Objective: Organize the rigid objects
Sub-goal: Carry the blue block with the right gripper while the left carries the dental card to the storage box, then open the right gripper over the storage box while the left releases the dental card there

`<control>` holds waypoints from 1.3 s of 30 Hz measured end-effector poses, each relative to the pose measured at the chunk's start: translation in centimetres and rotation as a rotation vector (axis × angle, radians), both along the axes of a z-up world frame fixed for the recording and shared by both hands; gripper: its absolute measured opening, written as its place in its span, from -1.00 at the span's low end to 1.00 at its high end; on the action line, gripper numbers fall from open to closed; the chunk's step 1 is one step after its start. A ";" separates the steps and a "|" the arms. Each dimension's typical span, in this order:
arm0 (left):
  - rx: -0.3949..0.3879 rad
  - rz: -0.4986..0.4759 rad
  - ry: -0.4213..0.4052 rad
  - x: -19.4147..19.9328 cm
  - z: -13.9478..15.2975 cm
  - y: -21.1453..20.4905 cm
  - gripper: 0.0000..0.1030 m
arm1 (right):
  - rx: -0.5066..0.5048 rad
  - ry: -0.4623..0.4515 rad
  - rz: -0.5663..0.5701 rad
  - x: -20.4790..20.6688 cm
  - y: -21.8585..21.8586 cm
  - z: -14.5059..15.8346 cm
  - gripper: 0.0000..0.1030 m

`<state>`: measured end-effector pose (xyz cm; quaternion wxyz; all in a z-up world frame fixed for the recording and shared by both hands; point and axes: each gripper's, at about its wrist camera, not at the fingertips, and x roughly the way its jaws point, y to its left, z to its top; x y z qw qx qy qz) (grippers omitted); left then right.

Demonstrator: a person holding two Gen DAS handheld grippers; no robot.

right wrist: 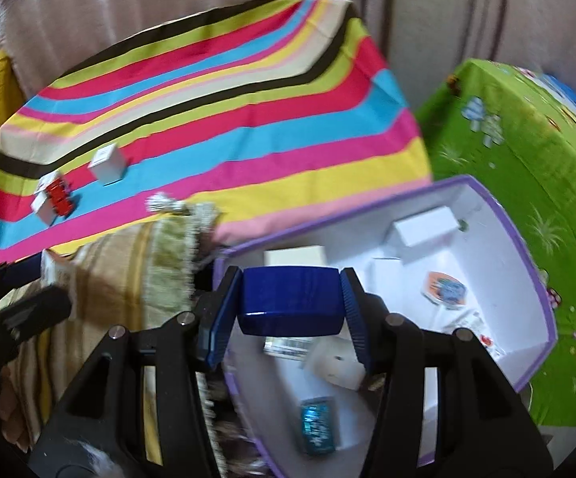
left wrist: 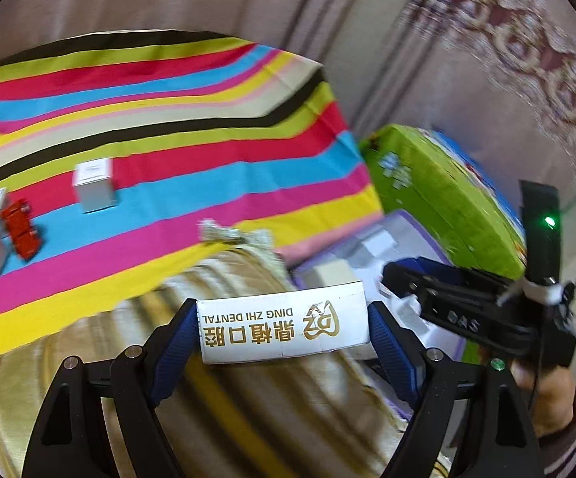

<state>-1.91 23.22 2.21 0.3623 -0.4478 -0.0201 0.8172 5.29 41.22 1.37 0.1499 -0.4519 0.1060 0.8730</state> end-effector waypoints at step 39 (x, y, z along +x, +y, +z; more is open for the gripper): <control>-0.027 -0.097 0.046 0.2 1.4 0.0 0.71 | -0.013 -0.051 -0.028 0.1 0.4 -1.0 0.45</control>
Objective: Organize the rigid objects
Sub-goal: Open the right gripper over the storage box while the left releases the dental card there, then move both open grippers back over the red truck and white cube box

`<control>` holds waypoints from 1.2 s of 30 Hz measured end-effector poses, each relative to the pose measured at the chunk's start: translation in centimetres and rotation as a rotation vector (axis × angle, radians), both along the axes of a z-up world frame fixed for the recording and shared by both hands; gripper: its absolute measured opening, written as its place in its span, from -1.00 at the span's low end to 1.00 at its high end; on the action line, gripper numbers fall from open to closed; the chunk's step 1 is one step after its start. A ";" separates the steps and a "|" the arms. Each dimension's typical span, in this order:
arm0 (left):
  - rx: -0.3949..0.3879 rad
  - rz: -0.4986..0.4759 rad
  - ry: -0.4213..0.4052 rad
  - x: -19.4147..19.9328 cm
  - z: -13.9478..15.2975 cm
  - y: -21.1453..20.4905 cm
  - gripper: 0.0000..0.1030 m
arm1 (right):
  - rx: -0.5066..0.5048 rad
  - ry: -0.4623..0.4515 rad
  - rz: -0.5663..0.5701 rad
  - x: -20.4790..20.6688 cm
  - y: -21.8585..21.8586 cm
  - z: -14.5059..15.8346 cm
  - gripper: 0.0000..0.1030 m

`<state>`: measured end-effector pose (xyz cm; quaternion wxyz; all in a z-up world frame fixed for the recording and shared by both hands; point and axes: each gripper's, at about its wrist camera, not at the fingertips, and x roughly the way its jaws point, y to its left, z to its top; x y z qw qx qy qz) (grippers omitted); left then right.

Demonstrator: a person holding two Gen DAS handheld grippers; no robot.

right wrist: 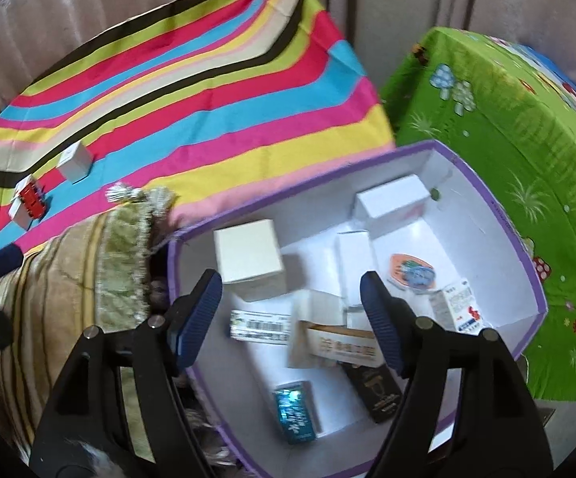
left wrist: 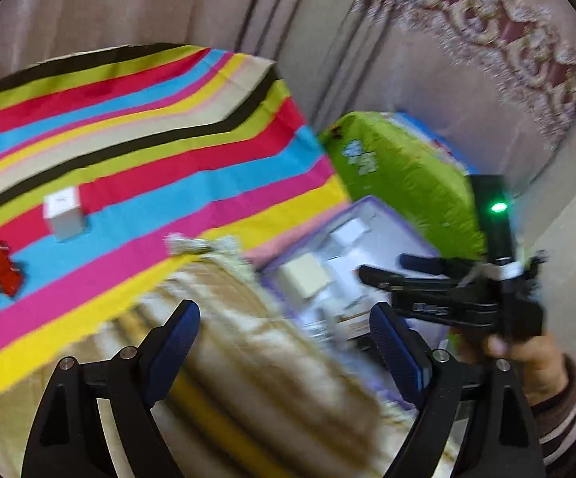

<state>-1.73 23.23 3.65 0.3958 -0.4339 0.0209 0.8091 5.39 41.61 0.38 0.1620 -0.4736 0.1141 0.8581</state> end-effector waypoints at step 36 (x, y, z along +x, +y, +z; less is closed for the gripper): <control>-0.261 0.458 -0.087 -15.6 -6.3 -20.9 0.40 | 0.102 -0.027 0.546 -18.0 -25.8 -1.1 0.53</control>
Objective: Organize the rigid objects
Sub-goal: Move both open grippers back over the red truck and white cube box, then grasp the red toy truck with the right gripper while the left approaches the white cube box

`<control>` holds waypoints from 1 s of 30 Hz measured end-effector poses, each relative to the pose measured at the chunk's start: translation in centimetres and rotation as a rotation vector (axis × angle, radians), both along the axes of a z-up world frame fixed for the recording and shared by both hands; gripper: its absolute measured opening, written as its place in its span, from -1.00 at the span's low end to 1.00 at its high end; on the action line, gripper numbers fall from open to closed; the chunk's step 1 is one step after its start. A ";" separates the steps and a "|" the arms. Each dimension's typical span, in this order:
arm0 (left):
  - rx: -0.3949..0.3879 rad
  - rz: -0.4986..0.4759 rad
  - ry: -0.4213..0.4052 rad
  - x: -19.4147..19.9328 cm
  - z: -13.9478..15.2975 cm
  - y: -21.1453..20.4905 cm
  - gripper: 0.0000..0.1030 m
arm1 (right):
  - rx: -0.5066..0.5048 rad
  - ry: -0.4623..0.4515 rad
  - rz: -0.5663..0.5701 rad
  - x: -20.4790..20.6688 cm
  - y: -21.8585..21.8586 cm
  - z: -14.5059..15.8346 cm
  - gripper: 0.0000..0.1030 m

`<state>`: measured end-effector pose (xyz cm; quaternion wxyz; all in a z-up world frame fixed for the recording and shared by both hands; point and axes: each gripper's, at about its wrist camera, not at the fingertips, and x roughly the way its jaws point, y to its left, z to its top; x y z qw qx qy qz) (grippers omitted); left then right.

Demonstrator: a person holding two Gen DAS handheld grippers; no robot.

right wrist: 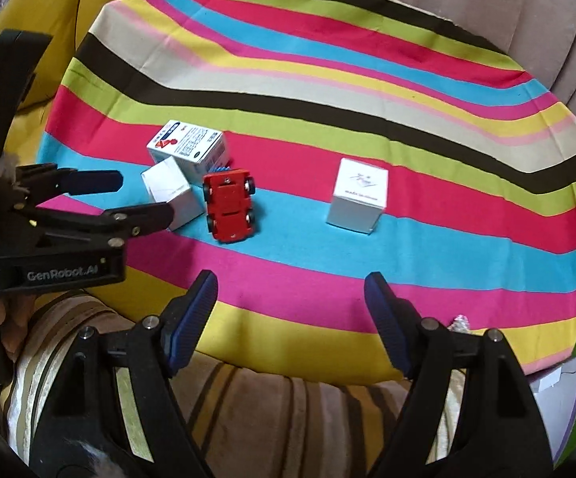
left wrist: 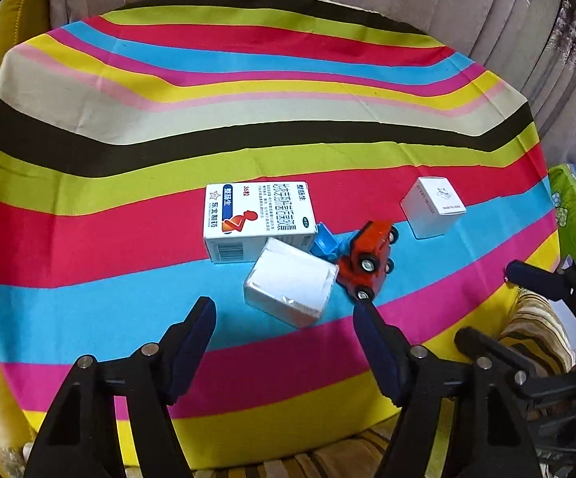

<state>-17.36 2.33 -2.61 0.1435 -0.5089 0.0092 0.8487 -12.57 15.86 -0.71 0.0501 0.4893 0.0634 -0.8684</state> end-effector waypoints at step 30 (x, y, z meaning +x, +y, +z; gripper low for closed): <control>0.143 0.072 -0.012 1.0 -1.2 -2.8 -0.05 | -0.129 -0.060 -0.001 -5.7 -0.8 -0.8 -0.47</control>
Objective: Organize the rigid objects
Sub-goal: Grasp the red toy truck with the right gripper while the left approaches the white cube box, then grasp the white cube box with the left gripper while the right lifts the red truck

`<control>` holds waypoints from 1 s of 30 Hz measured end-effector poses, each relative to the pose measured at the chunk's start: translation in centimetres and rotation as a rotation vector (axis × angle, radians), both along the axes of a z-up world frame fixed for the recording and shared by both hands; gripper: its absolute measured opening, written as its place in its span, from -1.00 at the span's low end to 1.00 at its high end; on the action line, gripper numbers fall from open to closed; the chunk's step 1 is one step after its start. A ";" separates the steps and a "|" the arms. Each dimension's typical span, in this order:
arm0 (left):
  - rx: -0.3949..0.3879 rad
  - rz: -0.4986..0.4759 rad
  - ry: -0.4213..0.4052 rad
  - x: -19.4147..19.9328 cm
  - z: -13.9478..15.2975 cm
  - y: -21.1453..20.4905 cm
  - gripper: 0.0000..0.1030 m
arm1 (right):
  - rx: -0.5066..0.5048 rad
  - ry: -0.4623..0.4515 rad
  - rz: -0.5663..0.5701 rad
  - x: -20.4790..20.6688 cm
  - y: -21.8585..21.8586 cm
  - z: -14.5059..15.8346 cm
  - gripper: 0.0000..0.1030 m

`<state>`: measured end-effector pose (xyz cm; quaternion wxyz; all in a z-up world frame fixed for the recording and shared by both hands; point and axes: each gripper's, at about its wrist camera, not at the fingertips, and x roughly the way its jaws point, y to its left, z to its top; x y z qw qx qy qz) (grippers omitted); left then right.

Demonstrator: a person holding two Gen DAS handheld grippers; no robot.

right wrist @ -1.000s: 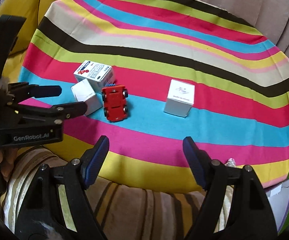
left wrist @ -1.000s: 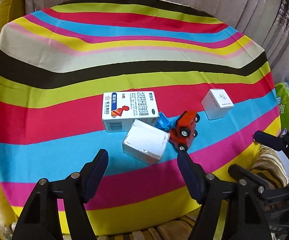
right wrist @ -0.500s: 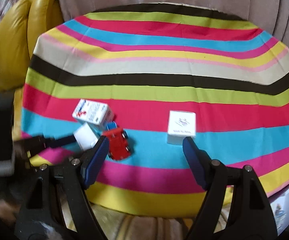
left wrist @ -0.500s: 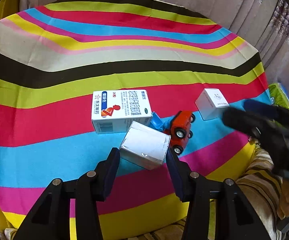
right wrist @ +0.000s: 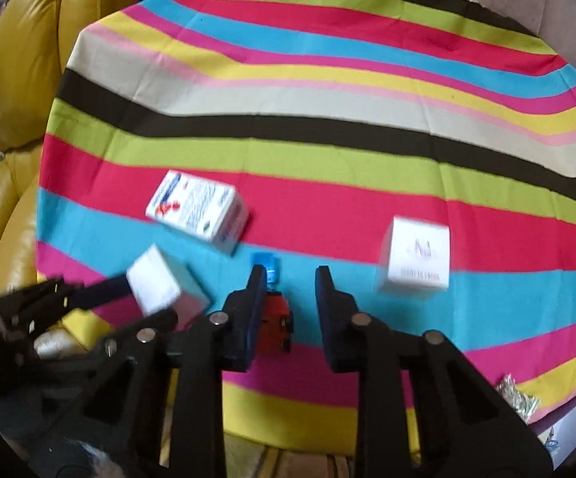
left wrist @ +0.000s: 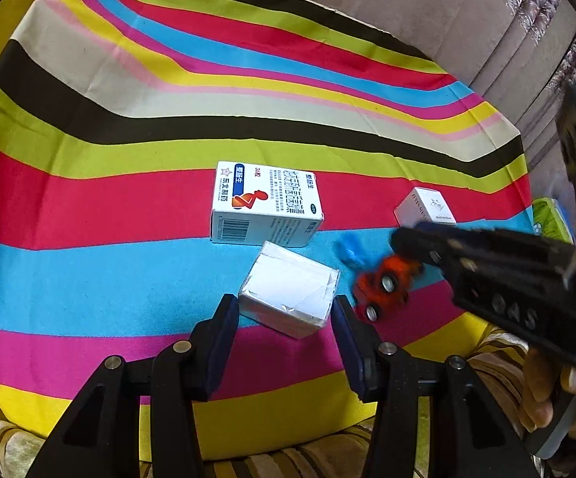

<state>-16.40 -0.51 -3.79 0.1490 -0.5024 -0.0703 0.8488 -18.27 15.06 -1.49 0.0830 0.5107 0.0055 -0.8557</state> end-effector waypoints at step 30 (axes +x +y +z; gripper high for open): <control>0.030 -0.002 -0.015 0.1 -0.4 0.2 -0.04 | 0.034 -0.115 0.061 5.3 -1.6 -1.2 0.53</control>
